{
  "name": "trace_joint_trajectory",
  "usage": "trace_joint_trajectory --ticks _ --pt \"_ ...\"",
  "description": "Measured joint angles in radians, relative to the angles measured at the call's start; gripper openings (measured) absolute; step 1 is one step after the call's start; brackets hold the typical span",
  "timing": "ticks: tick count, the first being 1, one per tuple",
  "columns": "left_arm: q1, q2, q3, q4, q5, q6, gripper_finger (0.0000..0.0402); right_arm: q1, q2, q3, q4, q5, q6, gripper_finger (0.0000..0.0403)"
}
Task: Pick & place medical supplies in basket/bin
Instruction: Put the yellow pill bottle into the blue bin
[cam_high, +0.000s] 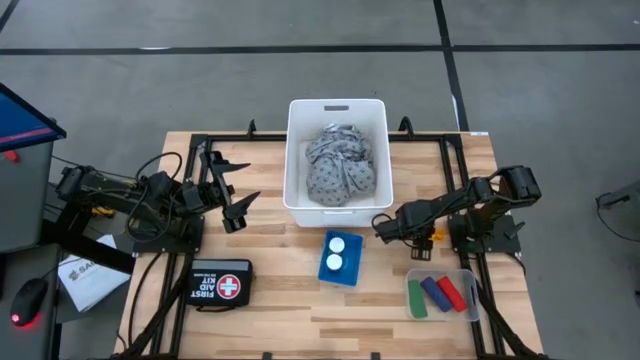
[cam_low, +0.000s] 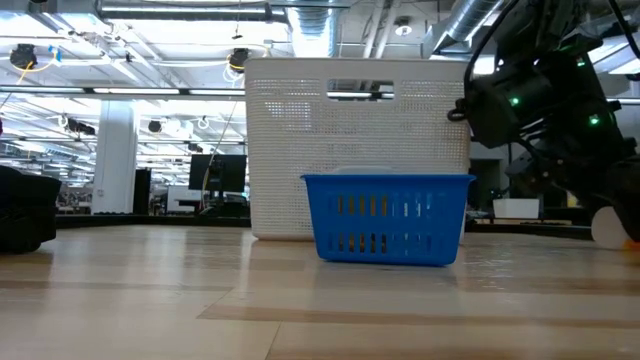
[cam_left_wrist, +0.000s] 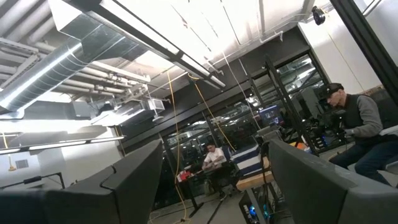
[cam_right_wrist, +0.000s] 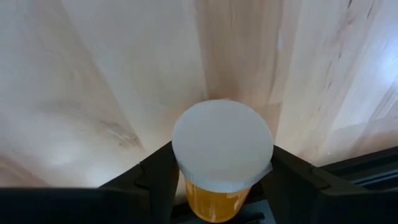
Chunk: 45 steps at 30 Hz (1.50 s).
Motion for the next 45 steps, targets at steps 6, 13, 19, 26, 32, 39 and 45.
trace_joint_trajectory --ticks 6,13,19,26,32,39,45 --pt "0.000 0.000 0.000 0.000 0.000 0.000 0.0285 0.001 0.000 0.036 -0.033 0.000 0.009 0.0195" --pt "0.000 0.000 0.000 0.000 0.000 0.000 0.0285 0.036 0.000 0.132 -0.135 -0.005 0.073 0.0195" --pt "0.000 0.000 0.000 0.000 0.000 -0.001 0.0285 0.104 0.000 0.225 -0.234 -0.040 0.158 0.0195" --pt "0.000 0.000 0.000 0.000 0.000 -0.003 0.0285 0.210 -0.003 0.384 -0.270 -0.067 0.317 0.0194" --pt "-0.015 0.000 0.000 0.000 0.000 -0.003 0.0285 0.283 -0.003 0.531 -0.243 -0.045 0.488 0.0195" --pt "-0.040 0.000 0.000 0.000 0.000 0.004 0.0285 0.363 -0.003 0.602 0.002 0.145 0.604 0.0194" --pt "-0.041 0.000 0.000 0.000 0.000 0.004 0.0285 0.389 0.000 0.596 0.168 0.343 0.598 0.0196"
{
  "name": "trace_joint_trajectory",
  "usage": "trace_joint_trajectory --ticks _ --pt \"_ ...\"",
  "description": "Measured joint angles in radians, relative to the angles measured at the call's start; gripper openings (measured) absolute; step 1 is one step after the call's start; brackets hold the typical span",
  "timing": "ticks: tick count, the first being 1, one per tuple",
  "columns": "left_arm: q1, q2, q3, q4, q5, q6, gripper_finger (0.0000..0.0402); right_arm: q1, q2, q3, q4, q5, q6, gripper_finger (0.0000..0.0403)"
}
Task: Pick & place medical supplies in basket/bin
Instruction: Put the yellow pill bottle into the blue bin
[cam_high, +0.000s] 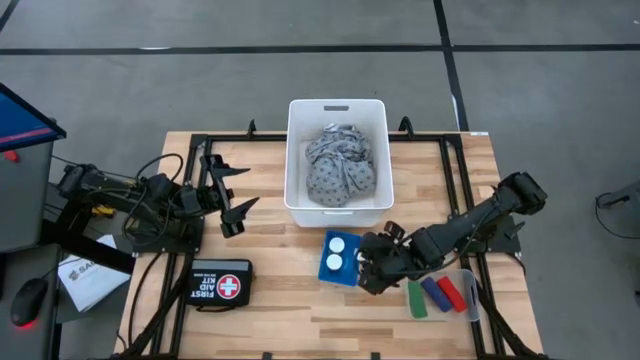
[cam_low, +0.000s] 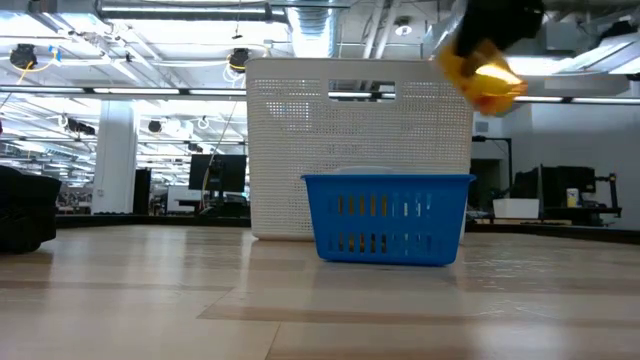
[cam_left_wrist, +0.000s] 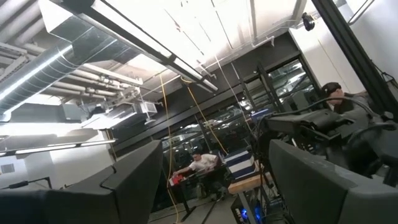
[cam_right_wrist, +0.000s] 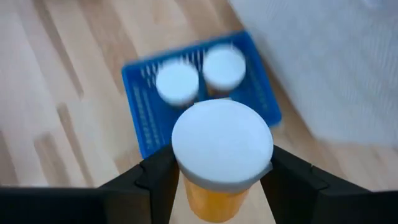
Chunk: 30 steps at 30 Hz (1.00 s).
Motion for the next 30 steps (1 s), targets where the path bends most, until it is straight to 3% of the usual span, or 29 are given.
trace_joint_trajectory --ticks 4,8,21,30 --pt "0.000 0.000 0.000 0.000 0.000 0.000 0.0285 0.000 0.001 -0.032 0.082 0.105 -0.018 0.0196" --pt "0.000 0.000 0.000 0.000 0.000 0.000 0.0285 -0.003 0.001 -0.092 0.166 0.139 -0.018 0.0196" --pt "0.000 0.000 0.000 0.000 0.000 0.000 0.0285 -0.034 0.001 -0.235 0.386 0.137 -0.053 0.0198" --pt "0.000 0.000 0.000 0.000 0.000 0.000 0.0285 -0.046 0.001 -0.237 0.450 0.142 -0.079 0.0198"
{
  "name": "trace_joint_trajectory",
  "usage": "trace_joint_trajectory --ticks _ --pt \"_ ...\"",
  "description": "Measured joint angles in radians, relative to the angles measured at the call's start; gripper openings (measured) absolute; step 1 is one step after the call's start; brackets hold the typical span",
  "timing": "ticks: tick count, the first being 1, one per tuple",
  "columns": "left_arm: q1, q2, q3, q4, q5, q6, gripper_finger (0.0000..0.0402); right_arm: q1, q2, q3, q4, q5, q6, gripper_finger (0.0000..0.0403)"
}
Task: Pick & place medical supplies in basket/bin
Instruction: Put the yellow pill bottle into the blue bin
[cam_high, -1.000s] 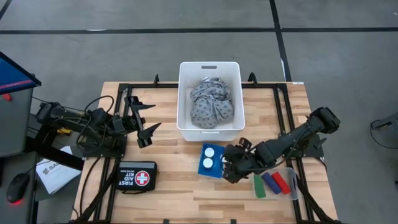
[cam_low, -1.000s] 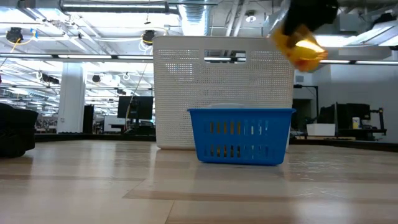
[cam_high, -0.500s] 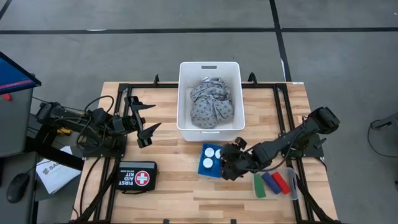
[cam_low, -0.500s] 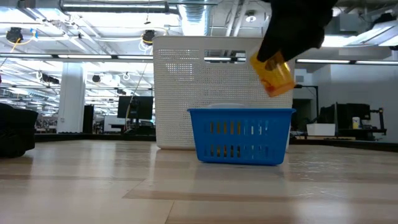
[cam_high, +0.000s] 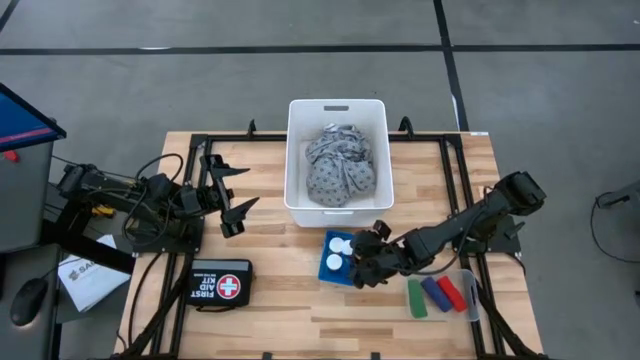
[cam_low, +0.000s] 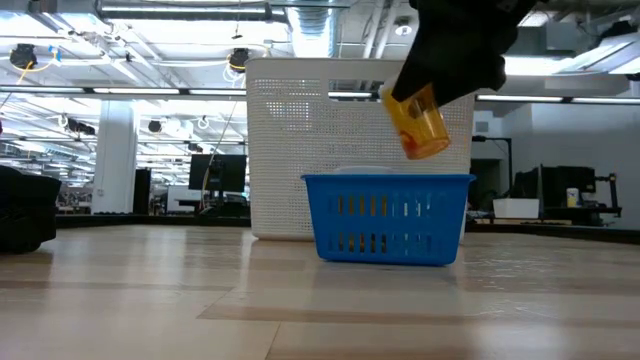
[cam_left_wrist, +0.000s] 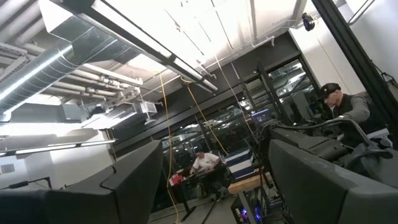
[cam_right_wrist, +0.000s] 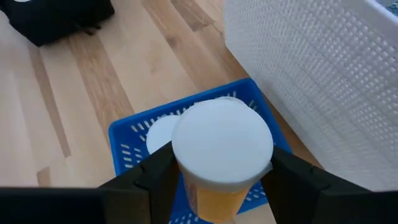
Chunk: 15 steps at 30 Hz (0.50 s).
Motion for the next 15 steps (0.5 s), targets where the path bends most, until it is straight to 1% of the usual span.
trace_joint_trajectory --ticks 4,6,8,15 --pt "0.000 0.000 0.000 0.000 0.000 0.000 0.0285 -0.008 0.045 -0.002 0.000 -0.013 -0.006 0.0198" --pt "0.000 0.000 0.000 0.000 0.000 0.000 0.0285 -0.009 0.078 0.002 0.030 -0.035 -0.018 0.0198" --pt "0.000 0.000 0.000 0.000 0.000 0.000 0.0285 -0.008 0.093 -0.002 0.006 -0.044 -0.029 0.0199" --pt "0.000 0.000 0.000 0.000 0.000 0.000 0.0285 -0.010 0.090 0.004 0.016 -0.049 -0.036 0.0216"
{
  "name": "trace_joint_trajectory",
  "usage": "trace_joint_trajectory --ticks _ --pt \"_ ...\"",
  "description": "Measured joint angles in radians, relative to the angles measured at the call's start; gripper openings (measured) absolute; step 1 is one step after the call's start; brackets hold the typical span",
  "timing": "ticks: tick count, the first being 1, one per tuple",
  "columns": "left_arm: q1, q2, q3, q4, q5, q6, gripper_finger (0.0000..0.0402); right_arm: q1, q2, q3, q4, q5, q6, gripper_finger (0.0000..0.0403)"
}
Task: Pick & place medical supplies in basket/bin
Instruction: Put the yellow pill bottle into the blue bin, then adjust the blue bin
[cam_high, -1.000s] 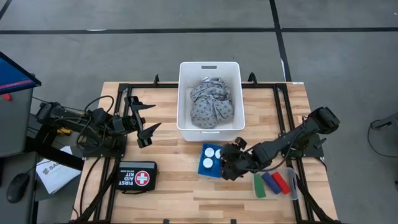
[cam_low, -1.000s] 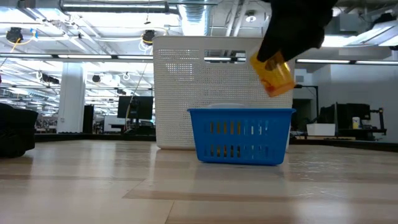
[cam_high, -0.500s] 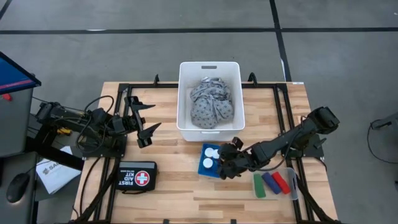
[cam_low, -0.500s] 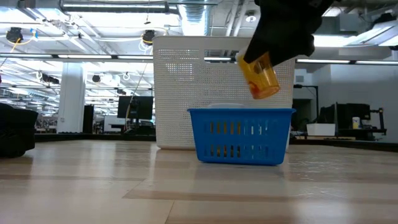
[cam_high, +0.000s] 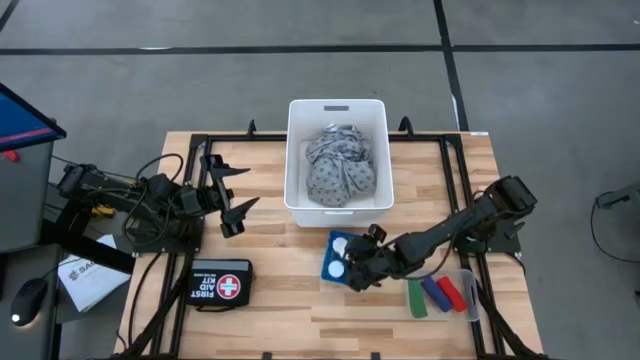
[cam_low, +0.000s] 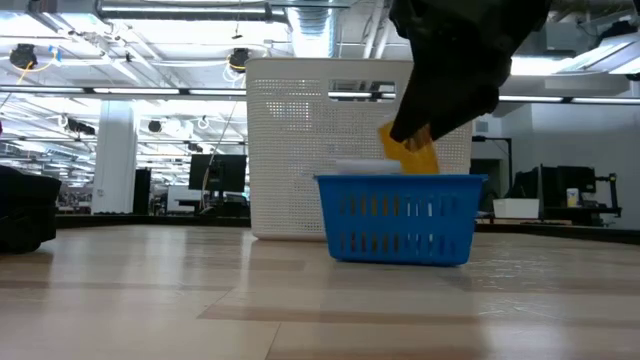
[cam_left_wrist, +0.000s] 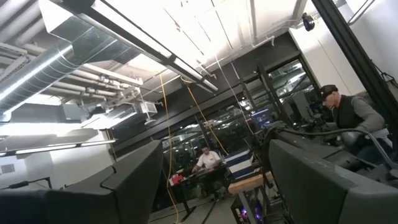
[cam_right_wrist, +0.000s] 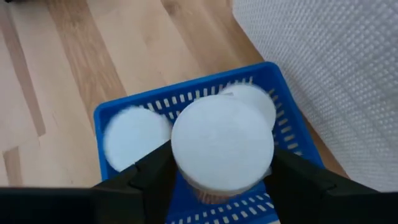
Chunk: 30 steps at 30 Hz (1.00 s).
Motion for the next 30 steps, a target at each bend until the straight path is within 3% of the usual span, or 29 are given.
trace_joint_trajectory --ticks 23,30 --pt "0.000 0.000 0.000 -0.003 0.000 0.000 0.0285 -0.002 -0.058 -0.001 -0.048 0.000 -0.011 0.0227" --pt "0.000 0.000 0.000 -0.004 0.000 0.000 0.0285 0.018 -0.135 0.019 -0.135 -0.002 0.102 0.0209"
